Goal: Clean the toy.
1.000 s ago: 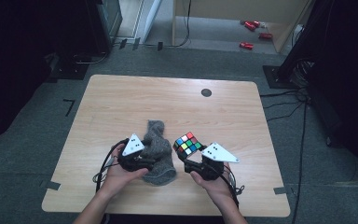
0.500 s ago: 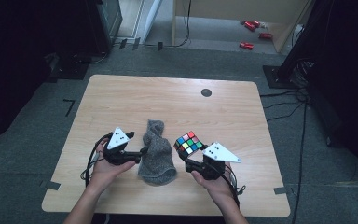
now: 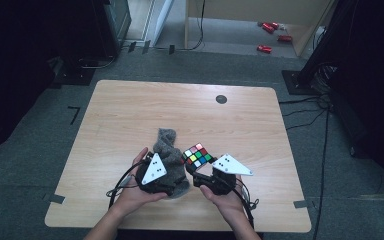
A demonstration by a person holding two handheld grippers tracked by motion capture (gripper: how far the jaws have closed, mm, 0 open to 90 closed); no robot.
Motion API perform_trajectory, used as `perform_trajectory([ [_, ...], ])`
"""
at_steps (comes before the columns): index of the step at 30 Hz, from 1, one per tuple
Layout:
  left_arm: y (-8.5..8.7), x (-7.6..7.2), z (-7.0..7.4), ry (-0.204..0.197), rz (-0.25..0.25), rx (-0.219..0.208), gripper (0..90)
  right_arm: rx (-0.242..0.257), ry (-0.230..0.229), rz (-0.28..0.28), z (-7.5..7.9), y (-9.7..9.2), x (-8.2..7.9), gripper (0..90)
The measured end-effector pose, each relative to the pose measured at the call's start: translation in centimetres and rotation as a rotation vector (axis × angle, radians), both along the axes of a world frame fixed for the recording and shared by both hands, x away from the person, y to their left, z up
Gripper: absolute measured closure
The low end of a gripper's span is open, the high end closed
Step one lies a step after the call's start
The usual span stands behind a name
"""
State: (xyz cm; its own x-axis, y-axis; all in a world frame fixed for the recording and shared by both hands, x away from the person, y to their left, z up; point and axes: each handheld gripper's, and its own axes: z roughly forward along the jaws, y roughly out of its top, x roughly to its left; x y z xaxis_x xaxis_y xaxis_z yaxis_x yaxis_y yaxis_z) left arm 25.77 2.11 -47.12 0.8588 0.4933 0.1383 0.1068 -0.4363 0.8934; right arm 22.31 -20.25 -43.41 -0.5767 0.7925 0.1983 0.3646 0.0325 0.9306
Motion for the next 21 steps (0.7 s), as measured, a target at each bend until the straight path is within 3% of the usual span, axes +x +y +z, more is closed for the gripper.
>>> perform_trajectory([
  [8,-0.5,-0.6,0.1,-0.006,-0.033,-0.090,14.1,0.003,0.031,0.010,-0.7,1.0,-0.1,34.4],
  [14,-0.7,-0.9,0.1,-0.016,-0.026,-0.120,17.0,0.016,0.058,0.006,-1.1,1.4,0.0,34.3],
  [21,-0.6,-1.3,-0.1,-0.082,-0.027,-0.113,34.0,0.025,0.086,-0.004,-1.4,1.6,0.1,34.3],
])
